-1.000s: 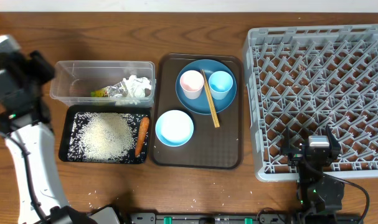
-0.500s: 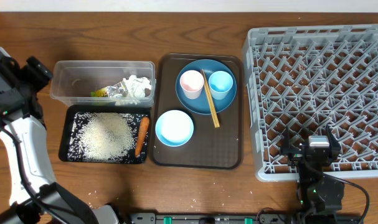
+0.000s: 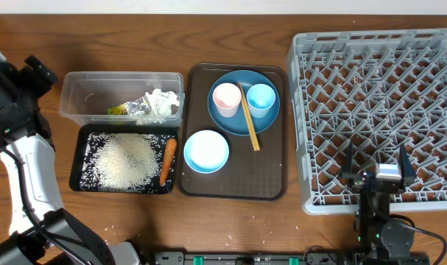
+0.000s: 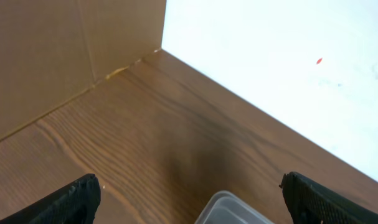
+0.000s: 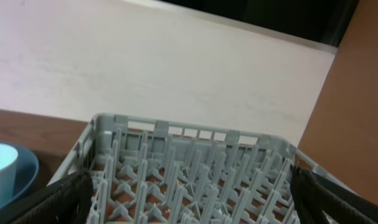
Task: Sort waste into correct bins and load items into the dishwasher rack
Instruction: 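Raise the right gripper up over the grey dish rack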
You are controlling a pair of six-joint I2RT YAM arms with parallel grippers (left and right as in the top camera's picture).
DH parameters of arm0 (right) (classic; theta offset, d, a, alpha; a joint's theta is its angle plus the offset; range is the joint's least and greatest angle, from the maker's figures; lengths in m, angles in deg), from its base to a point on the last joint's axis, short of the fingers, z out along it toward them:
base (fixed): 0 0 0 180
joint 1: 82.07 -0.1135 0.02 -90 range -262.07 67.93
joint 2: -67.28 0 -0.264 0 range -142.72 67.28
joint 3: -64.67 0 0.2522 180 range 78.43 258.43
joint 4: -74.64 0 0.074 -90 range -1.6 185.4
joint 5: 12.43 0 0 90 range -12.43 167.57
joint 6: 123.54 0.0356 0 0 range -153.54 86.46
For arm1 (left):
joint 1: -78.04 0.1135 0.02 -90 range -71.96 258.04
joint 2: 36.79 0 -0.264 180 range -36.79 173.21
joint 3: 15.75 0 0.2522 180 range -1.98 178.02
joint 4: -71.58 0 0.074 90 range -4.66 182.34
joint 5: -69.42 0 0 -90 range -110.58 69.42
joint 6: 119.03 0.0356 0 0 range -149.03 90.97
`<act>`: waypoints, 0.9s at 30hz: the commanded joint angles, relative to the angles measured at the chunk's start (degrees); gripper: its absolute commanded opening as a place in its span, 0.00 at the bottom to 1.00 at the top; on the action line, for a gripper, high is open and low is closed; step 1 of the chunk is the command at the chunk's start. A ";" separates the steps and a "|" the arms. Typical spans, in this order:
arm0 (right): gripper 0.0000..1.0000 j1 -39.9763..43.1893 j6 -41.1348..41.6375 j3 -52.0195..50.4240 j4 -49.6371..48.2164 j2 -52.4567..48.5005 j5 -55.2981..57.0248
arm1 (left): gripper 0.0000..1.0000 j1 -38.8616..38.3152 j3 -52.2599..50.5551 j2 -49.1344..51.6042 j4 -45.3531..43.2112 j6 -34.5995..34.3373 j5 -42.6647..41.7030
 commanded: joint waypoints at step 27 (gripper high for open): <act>0.99 -0.17 10.84 65.68 -5.90 -74.23 -23.76 | 0.96 -3.41 0.96 -0.04 -1.44 0.15 -41.55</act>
